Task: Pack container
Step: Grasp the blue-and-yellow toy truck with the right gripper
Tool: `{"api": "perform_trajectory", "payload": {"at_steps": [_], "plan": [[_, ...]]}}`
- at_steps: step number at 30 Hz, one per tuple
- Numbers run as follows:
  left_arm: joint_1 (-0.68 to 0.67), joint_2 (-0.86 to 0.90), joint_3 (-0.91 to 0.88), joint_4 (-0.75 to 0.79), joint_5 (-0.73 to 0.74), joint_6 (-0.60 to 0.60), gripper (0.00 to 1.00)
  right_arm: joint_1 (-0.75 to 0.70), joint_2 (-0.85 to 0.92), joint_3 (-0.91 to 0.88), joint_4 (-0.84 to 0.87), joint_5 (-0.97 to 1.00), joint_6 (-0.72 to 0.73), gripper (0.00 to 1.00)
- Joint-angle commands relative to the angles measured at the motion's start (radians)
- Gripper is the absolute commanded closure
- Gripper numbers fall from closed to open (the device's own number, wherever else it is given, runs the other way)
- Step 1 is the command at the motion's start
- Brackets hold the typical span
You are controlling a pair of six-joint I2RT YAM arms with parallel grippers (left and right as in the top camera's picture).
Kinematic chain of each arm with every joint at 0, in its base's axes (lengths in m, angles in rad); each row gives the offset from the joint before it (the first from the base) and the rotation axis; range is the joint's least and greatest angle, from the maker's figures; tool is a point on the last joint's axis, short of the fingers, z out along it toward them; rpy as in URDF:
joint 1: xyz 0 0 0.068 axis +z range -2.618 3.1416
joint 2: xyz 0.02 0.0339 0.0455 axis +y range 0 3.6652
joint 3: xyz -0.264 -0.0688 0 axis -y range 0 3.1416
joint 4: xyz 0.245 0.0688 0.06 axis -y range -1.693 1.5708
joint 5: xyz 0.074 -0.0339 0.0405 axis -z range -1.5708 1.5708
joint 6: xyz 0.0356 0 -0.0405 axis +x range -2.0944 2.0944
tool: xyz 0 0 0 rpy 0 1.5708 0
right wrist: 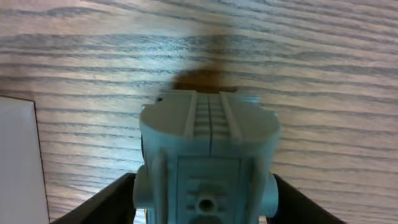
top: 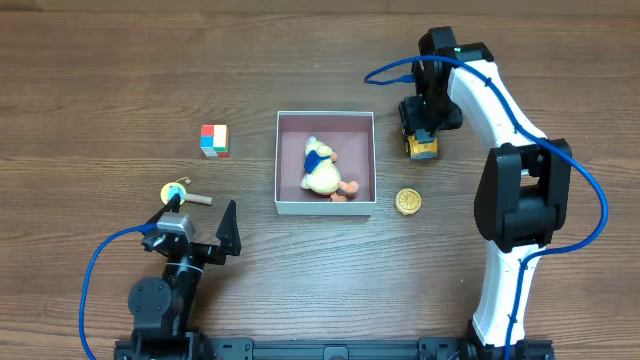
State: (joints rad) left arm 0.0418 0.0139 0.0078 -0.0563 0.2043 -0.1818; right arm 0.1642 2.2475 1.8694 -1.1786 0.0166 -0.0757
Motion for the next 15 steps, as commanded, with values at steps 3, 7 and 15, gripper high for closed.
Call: {"api": "perform_trajectory", "payload": {"at_steps": [3,7,15], "plan": [[0.003,-0.003,-0.003,0.001,-0.005,-0.005,0.00,-0.001,-0.003,0.034,-0.028,0.042,0.050,0.52],[0.003,-0.003,-0.003,0.001,-0.005,-0.005,0.00,-0.001,-0.005,0.170,-0.144,0.041,0.090,0.61],[0.003,-0.003,-0.003,0.001,-0.005,-0.005,0.00,0.060,-0.008,0.563,-0.516,-0.160,0.207,0.56]]}}
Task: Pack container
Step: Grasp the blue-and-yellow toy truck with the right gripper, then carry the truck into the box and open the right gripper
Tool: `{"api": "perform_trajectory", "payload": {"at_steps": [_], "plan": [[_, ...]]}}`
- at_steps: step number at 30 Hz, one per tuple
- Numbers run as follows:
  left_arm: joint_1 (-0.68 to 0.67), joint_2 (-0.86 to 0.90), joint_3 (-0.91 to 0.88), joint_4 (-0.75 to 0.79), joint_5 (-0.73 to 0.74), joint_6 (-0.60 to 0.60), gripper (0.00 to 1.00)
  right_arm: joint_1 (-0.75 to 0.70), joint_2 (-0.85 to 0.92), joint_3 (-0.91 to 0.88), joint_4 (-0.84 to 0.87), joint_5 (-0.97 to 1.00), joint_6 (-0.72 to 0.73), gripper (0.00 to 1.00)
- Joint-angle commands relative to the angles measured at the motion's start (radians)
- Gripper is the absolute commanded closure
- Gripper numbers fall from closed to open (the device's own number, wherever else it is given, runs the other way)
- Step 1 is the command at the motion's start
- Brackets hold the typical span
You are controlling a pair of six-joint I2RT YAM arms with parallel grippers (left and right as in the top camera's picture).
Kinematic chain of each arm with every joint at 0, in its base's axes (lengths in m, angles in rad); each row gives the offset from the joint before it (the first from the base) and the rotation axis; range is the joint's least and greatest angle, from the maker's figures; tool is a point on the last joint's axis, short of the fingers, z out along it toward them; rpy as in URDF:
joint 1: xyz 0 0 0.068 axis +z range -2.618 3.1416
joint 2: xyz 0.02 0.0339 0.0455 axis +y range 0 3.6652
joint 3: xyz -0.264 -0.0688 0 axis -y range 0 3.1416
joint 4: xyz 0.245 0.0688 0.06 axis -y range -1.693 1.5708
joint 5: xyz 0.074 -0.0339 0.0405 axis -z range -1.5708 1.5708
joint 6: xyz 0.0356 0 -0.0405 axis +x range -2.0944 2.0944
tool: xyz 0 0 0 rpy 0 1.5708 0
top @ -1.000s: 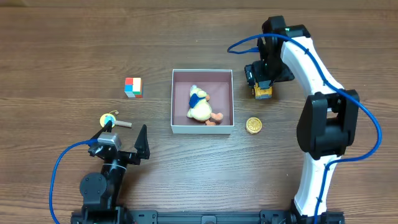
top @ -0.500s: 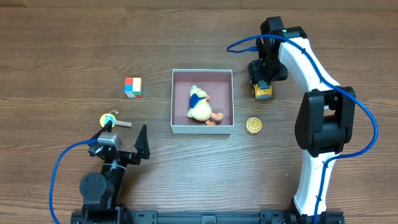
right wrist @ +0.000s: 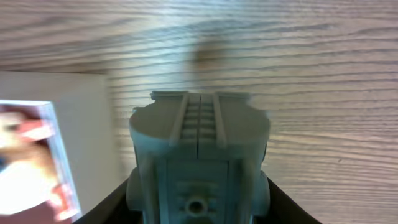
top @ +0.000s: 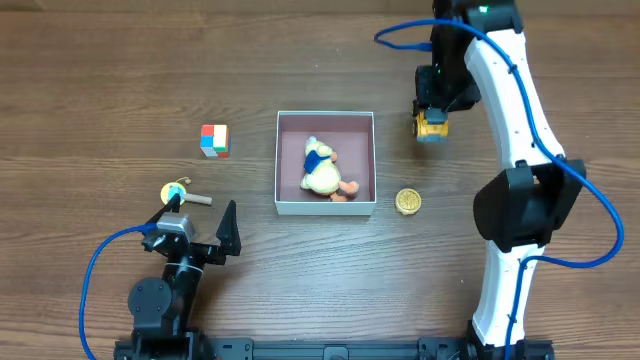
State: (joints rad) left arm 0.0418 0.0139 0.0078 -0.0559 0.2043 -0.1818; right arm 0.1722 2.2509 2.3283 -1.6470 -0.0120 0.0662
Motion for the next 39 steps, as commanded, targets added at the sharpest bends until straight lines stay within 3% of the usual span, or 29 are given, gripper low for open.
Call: {"api": "perform_trajectory", "payload": {"at_steps": [1,11,19,20,21,24,26,31,36,39], "plan": [[0.003,-0.003,-0.003,0.000,-0.005,-0.006,0.00,0.067,-0.024,0.105,-0.047,-0.163,0.078,0.56],[0.003,-0.003,-0.003,0.000,-0.005,-0.005,0.00,0.340,-0.039,0.099,-0.047,-0.135,0.253,0.50],[0.003,-0.003,-0.003,0.000,-0.005,-0.005,0.00,0.348,-0.032,0.008,-0.047,-0.006,0.300,0.45],[0.003,-0.003,-0.003,0.000,-0.005,-0.006,0.00,0.347,-0.032,0.007,-0.047,0.014,0.300,0.41],[0.003,-0.003,-0.003,0.000,-0.005,-0.005,0.00,0.341,-0.033,0.008,-0.047,0.026,0.300,0.26],[0.003,-0.003,-0.003,0.000,-0.005,-0.005,0.00,0.282,-0.035,0.008,-0.047,0.022,0.301,0.18],[0.003,-0.003,-0.003,0.000,-0.005,-0.005,0.00,0.220,-0.053,0.008,-0.047,-0.017,0.301,0.01],[0.003,-0.003,-0.003,0.000,-0.005,-0.005,0.00,0.093,-0.253,0.002,-0.047,-0.066,0.259,0.00],[0.003,-0.003,-0.003,0.000,-0.005,-0.005,0.00,0.089,-0.547,-0.265,-0.047,-0.064,0.245,0.00],[0.003,-0.003,-0.003,0.000,-0.005,-0.005,0.00,0.084,-0.690,-0.586,-0.017,0.046,0.309,0.00]]}}
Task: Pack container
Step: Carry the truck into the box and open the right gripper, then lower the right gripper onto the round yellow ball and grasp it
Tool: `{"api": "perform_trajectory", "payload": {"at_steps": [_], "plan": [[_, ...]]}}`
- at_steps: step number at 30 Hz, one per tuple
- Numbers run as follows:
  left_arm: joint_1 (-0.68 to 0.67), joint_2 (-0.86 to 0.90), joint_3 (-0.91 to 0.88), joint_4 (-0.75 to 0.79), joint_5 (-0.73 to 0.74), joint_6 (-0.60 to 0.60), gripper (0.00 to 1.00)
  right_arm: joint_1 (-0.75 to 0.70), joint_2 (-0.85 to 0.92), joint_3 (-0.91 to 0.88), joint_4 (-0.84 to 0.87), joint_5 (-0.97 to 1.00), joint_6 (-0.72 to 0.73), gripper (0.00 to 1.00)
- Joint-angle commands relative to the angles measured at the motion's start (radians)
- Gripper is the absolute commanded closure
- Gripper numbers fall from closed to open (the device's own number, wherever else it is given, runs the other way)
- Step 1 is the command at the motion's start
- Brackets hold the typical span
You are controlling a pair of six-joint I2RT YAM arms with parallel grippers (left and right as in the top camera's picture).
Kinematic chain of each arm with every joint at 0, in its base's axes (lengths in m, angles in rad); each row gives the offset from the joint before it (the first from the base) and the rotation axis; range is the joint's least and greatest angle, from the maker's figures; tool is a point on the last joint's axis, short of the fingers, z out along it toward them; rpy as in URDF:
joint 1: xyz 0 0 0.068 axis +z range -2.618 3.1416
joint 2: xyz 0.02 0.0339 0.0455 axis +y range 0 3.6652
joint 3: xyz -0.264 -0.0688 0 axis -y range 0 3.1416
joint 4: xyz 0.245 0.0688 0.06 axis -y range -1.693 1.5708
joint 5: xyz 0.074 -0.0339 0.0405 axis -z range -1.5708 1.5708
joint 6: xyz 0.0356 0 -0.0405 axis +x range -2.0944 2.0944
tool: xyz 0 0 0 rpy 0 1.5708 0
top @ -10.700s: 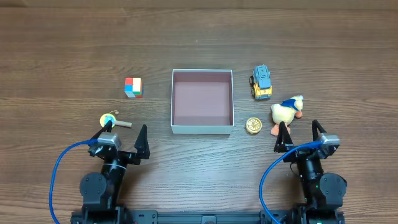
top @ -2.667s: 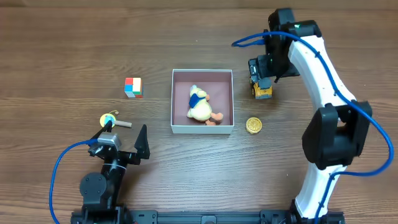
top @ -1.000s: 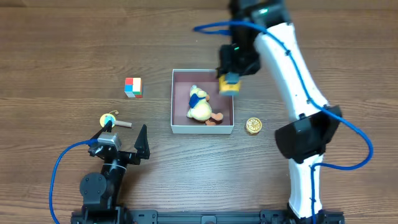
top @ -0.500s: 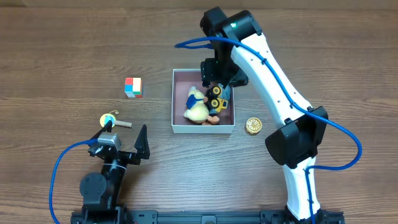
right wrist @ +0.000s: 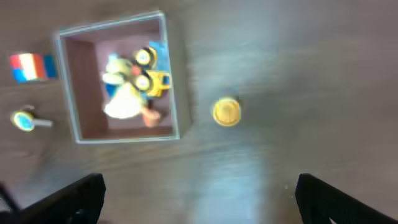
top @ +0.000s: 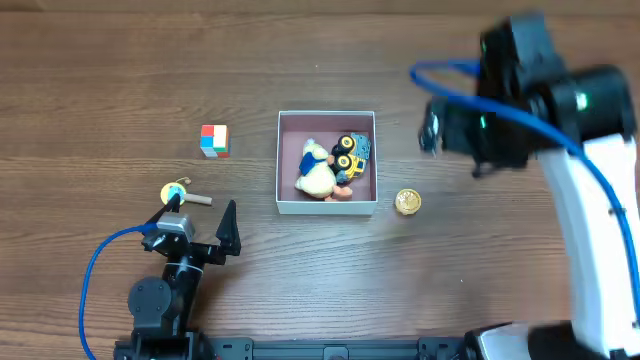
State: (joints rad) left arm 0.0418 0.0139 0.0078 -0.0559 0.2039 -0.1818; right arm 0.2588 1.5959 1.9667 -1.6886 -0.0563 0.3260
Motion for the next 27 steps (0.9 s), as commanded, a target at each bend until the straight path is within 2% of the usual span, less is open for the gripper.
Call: {"api": "perform_trajectory", "payload": {"at_steps": [1,5,9,15,20,27], "plan": [[0.003,-0.003,-0.003,0.000,-0.005,-0.006,0.00,-0.007,-0.048,-0.294,0.055,0.080,0.049,0.00],[0.003,-0.003,-0.003,0.000,-0.004,-0.005,0.00,-0.008,-0.033,-0.377,0.114,0.038,0.050,0.00],[0.003,-0.003,-0.003,0.000,-0.005,-0.006,0.00,-0.008,-0.032,-0.438,0.182,0.085,0.197,0.00],[0.003,-0.003,-0.003,0.000,-0.005,-0.005,0.00,-0.006,-0.032,-0.680,0.372,0.082,0.198,0.00],[0.003,-0.003,-0.003,0.000,-0.005,-0.006,0.00,-0.006,-0.026,-0.777,0.516,0.066,0.199,0.00],[0.003,-0.003,-0.003,0.000,-0.005,-0.006,0.00,-0.006,0.179,-0.782,0.602,0.055,0.243,0.00]]}}
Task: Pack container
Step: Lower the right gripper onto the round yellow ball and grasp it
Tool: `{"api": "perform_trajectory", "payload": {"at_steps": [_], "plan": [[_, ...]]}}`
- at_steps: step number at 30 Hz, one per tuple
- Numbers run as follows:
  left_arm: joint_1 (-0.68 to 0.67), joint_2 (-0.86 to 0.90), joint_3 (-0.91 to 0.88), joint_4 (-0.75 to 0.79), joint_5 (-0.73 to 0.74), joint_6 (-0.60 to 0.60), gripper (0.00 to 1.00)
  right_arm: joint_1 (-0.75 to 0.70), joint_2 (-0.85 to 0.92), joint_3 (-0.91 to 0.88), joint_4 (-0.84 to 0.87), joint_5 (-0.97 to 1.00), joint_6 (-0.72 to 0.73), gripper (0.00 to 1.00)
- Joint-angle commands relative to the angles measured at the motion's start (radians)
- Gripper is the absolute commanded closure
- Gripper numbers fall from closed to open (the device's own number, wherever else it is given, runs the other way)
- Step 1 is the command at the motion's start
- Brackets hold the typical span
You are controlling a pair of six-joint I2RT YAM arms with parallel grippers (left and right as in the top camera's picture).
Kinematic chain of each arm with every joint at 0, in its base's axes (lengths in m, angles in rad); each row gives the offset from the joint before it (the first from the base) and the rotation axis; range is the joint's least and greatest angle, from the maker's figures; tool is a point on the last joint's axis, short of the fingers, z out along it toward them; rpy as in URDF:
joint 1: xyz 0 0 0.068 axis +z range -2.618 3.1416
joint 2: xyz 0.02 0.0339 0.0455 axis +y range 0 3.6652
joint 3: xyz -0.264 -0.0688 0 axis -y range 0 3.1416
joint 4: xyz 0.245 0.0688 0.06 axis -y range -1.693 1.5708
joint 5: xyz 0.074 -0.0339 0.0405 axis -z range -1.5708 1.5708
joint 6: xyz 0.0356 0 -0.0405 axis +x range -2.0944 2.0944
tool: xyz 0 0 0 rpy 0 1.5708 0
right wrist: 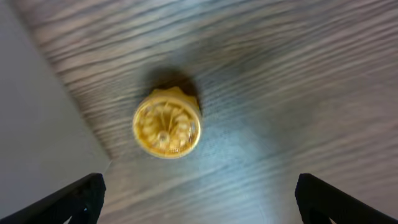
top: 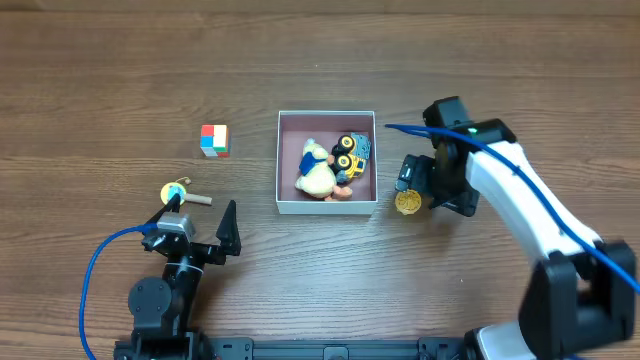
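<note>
The white box (top: 326, 207) with a pink inside holds a plush duck (top: 316, 172) and a yellow toy truck (top: 351, 154). A round gold piece (top: 406, 202) lies on the table just right of the box's front corner. My right gripper (top: 432, 188) is low over it and open. In the right wrist view the gold piece (right wrist: 166, 122) sits ahead of the wide-spread fingers of that gripper (right wrist: 199, 202), untouched, with the box wall at the left edge. My left gripper (top: 198, 222) rests open at the front left.
A red, white and blue cube (top: 214, 140) stands left of the box. A small yellow and blue toy with a stick (top: 180, 193) lies just beyond my left gripper. The blue cable of my right arm loops above the table to the right of the box.
My right gripper was high above the table to the right of the box, open. Now it is low, close by the gold piece, still open. The box's contents are unchanged.
My right gripper was shut on the toy truck on the table right of the box. Then it held the truck farther back, beside the box's back right corner. Later the truck lay in the box beside the duck and the gripper was open; now it is at the gold piece.
</note>
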State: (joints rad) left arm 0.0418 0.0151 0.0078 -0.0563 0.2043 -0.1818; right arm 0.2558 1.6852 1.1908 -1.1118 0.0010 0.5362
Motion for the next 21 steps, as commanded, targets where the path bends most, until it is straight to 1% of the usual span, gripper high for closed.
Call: {"api": "perform_trajectory", "payload": {"at_steps": [1,3,7,10,21], "plan": [[0.003,-0.004,-0.003,0.001,-0.005,-0.006,0.00,-0.003,0.121,-0.006,0.039,-0.002,0.037,0.00],[0.003,-0.004,-0.003,0.001,-0.005,-0.005,0.00,-0.003,0.162,-0.006,0.068,-0.002,0.037,0.00],[0.003,-0.004,-0.003,0.001,-0.005,-0.005,0.00,-0.003,0.169,-0.006,0.104,-0.002,0.011,0.00],[0.003,-0.004,-0.003,0.001,-0.005,-0.005,0.00,-0.002,0.170,-0.006,0.104,-0.002,-0.009,0.00],[0.003,-0.004,-0.003,0.001,-0.005,-0.005,0.00,0.013,0.171,-0.006,0.112,-0.003,-0.013,0.00]]}}
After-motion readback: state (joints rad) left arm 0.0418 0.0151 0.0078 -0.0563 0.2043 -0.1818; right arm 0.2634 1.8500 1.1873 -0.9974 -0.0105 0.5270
